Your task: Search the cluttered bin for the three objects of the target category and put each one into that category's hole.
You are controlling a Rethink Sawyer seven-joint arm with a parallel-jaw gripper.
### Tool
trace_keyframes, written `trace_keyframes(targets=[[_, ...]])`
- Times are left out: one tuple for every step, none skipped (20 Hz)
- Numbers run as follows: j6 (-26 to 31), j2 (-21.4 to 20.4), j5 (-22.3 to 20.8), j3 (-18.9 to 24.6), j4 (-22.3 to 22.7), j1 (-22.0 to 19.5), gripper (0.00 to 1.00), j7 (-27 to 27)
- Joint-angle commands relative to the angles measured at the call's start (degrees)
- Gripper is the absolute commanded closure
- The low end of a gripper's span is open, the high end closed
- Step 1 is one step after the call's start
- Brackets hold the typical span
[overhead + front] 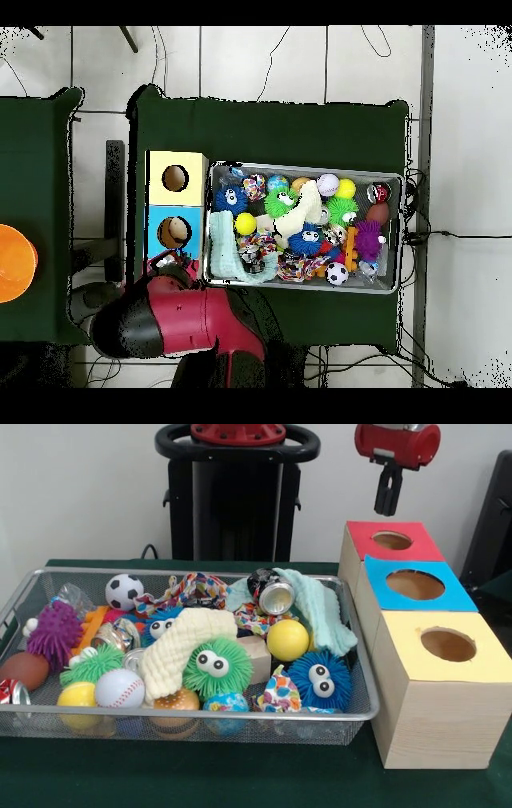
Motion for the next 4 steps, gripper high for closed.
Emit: trace_keyframes(targets=[[6.8, -0.6, 0.1, 1.0, -3.6, -0.8, 1.0, 0.3], [6.8, -0.6, 0.1, 0.9, -3.6, -0.7, 1.0, 0.4], [6.8, -0.6, 0.1, 0.9, -3.6, -0.7, 1.0, 0.5], [6.9, -0.6, 0.1, 0.9, -3.6, -0.6, 1.0, 0.5]])
